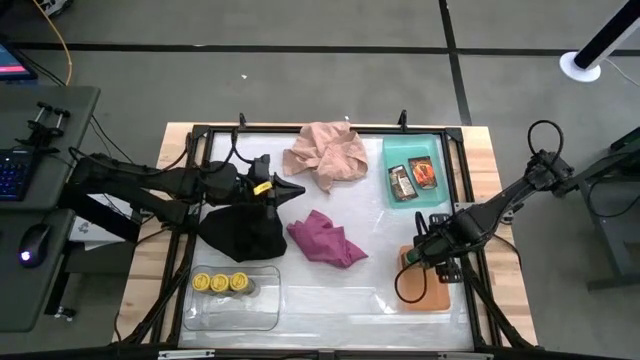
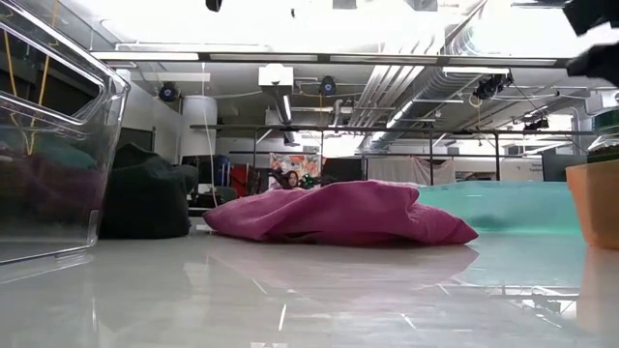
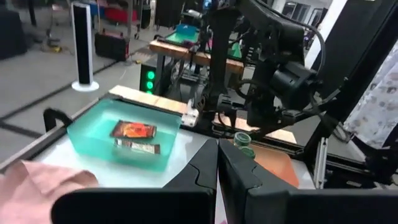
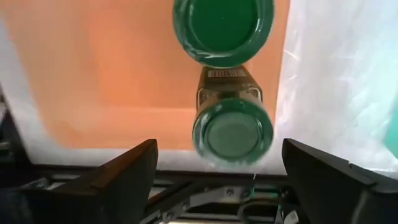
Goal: Sort spices by type
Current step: Return to Home Position
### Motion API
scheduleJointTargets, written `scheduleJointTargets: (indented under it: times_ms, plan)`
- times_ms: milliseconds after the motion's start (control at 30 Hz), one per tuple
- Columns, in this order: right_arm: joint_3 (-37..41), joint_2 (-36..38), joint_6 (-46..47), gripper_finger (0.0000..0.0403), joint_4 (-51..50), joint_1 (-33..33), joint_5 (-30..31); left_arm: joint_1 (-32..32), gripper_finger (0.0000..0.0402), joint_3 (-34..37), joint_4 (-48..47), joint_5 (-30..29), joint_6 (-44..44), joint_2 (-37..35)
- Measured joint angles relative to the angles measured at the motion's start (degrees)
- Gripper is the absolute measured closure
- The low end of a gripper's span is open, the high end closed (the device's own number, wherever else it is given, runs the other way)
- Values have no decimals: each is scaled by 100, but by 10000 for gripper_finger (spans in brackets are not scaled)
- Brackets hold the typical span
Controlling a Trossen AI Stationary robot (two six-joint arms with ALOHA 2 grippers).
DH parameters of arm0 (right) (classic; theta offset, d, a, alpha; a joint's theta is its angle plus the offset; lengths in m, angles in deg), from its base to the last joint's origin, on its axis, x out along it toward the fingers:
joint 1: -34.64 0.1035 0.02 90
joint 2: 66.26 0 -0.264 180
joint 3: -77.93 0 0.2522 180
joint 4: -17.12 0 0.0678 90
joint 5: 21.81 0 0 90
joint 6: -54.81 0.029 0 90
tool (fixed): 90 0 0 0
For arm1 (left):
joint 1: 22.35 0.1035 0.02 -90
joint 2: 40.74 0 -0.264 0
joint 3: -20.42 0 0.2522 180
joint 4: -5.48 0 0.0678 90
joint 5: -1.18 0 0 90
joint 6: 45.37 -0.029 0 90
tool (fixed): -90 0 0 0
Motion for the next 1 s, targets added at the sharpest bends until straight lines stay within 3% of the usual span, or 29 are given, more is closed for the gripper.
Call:
scheduleJointTargets:
  times_ms: [133, 300, 433, 567, 700, 800, 833, 1000]
  plan:
    - [-557, 0, 222, 63, -422, 43, 22, 78, 401, 3, -57, 2, -329, -227]
    - [-1309, 2, 939, 63, -634, 131, 543, 357, 401, 69, -60, -11, -974, -905]
    - [-1691, 2, 1613, 85, -494, 11, 1007, 564, 401, 1145, 871, 90, -984, -1613]
    - [-1963, 0, 2000, 150, -478, -132, 1336, 656, 401, 3009, 2955, 257, -348, -2348]
    - [-2150, 0, 2222, 264, -480, -255, 1516, 682, 402, 4479, 4593, 166, 86, -2976]
    - [-2244, 0, 2356, 370, -479, -301, 1527, 682, 402, 5160, 4939, -16, 273, -3460]
    - [-2262, 0, 2422, 385, -480, -299, 1538, 682, 402, 5312, 4956, -65, 326, -3624]
    - [-2117, 134, 2910, 389, -338, -124, 1628, 730, 402, 5480, 4297, -146, 295, -4270]
